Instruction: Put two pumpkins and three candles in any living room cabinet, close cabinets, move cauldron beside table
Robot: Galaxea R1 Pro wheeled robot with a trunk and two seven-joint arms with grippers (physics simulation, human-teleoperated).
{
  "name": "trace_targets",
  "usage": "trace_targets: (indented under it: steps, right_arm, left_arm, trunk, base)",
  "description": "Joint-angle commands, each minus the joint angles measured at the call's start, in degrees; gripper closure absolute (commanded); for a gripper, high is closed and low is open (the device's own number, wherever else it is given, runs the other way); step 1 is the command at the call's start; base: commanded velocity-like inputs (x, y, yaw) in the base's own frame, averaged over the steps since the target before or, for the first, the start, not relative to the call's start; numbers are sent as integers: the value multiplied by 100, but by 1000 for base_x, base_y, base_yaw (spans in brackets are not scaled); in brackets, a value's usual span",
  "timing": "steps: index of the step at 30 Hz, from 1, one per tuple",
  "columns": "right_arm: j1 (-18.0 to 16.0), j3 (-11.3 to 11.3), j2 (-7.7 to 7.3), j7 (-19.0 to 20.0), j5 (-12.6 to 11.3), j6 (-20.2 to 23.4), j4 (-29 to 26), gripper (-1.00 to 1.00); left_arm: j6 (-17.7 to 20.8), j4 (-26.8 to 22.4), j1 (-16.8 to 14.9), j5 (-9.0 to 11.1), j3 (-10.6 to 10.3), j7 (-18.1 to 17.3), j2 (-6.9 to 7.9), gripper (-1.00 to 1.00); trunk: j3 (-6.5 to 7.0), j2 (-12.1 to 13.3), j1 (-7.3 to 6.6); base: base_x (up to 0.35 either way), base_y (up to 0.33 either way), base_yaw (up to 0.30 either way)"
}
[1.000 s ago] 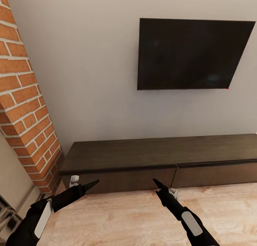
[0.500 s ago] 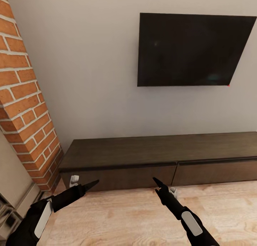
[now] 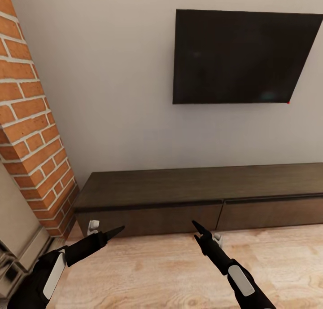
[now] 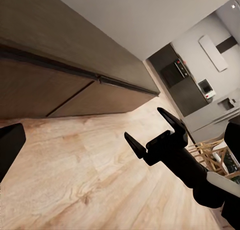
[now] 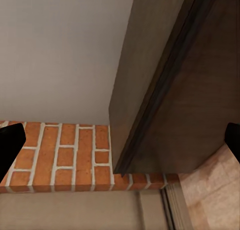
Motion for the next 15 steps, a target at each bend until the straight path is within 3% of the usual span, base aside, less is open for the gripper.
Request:
trace_targets:
  steps: [1, 11, 15]
  right_arm:
    - [-3, -29, 5, 22, -38, 53, 1, -100]
    - [-6, -46, 13, 304, -41, 59, 5, -100]
    - [-7, -49, 14, 310, -43, 59, 2, -100]
  left_arm:
    - [51, 1, -3, 27, 1, -9, 1, -100]
    - [46, 1, 31, 48, 1, -11, 1, -100]
    - [48, 1, 48, 56, 1, -11, 1, -100]
  trunk:
    - [-24, -44, 22]
    - [-203, -445, 241]
    - [-203, -445, 241]
  base:
    - [0, 0, 0]
    - [0, 0, 0]
    - [0, 0, 0]
